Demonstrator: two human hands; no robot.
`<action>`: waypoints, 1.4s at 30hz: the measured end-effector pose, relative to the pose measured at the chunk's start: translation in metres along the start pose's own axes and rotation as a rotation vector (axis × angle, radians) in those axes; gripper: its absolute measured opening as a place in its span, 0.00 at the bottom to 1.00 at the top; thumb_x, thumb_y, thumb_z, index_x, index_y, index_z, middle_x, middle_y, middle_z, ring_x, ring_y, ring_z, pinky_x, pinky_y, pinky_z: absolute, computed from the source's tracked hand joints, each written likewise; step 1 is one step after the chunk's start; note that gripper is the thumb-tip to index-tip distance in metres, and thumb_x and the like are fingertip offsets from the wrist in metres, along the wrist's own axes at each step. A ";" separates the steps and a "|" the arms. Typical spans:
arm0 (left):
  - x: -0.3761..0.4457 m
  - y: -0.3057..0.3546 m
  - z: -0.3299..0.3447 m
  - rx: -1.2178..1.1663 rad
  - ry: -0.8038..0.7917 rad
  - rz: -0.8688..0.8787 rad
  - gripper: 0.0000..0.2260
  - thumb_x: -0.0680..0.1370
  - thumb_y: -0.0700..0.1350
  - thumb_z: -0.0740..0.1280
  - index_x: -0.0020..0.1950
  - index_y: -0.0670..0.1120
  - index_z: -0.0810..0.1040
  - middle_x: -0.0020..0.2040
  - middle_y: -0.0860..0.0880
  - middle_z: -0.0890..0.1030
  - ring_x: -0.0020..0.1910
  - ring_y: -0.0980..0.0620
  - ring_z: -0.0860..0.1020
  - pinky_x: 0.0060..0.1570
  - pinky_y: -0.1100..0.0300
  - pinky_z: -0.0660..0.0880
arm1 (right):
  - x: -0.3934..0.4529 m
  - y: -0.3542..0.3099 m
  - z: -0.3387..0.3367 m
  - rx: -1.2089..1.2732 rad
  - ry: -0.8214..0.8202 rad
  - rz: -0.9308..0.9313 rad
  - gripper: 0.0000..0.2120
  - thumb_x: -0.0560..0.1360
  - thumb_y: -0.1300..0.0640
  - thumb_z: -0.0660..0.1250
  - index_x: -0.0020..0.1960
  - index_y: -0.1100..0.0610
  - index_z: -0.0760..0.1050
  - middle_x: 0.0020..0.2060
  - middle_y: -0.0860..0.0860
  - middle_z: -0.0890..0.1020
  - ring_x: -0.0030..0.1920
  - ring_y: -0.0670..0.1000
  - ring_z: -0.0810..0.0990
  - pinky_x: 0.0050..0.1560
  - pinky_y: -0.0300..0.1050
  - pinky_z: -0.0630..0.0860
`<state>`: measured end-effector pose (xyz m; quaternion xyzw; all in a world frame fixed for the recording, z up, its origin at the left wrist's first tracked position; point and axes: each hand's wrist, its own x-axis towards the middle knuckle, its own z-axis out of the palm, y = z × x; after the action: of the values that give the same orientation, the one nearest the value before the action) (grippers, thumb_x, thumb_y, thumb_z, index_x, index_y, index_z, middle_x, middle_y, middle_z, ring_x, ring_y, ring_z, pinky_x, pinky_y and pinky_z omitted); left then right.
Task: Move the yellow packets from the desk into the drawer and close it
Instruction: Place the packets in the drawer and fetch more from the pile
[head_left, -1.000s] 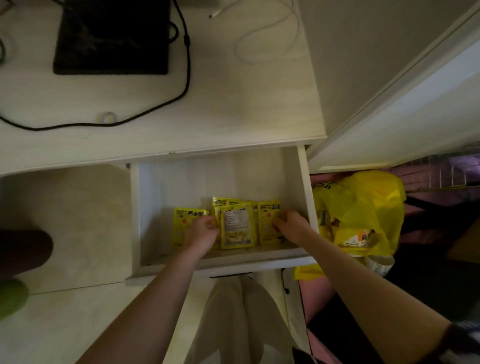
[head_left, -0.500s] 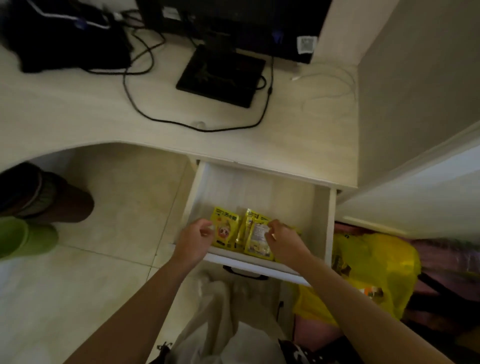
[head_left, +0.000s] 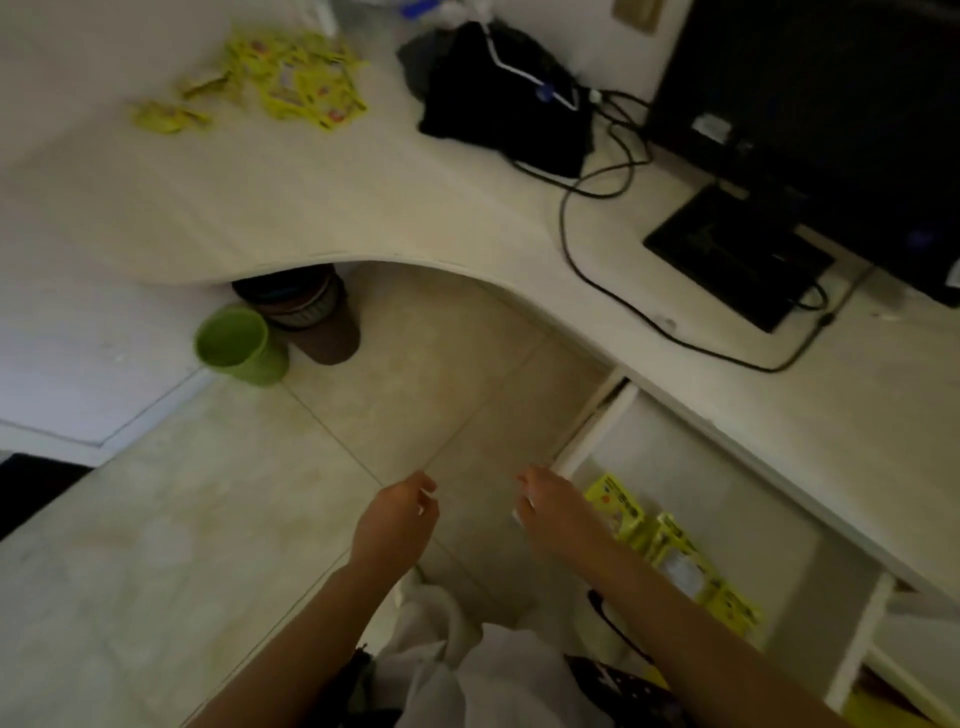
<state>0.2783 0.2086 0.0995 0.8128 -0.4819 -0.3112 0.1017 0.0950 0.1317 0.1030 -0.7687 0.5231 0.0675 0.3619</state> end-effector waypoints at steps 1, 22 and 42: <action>0.002 -0.014 -0.009 0.005 0.009 -0.021 0.11 0.79 0.46 0.61 0.60 0.49 0.76 0.43 0.54 0.76 0.41 0.56 0.75 0.41 0.64 0.70 | 0.009 -0.016 0.003 0.001 -0.006 -0.019 0.13 0.79 0.55 0.55 0.60 0.58 0.70 0.57 0.57 0.77 0.58 0.58 0.76 0.56 0.49 0.72; 0.144 -0.186 -0.197 -0.009 0.231 -0.191 0.11 0.79 0.48 0.61 0.60 0.50 0.75 0.50 0.50 0.81 0.48 0.52 0.78 0.45 0.60 0.75 | 0.216 -0.259 0.004 -0.104 -0.004 -0.218 0.16 0.80 0.55 0.54 0.64 0.58 0.70 0.55 0.56 0.79 0.55 0.57 0.78 0.53 0.48 0.74; 0.395 -0.184 -0.353 -0.054 0.349 -0.202 0.10 0.78 0.47 0.62 0.59 0.49 0.76 0.48 0.51 0.80 0.48 0.51 0.78 0.47 0.56 0.75 | 0.477 -0.366 -0.138 -0.204 -0.006 -0.287 0.16 0.80 0.52 0.56 0.66 0.57 0.68 0.60 0.55 0.77 0.58 0.56 0.76 0.57 0.52 0.75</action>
<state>0.7592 -0.0788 0.1305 0.8957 -0.3642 -0.1869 0.1736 0.5807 -0.2458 0.1513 -0.8681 0.3972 0.0702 0.2893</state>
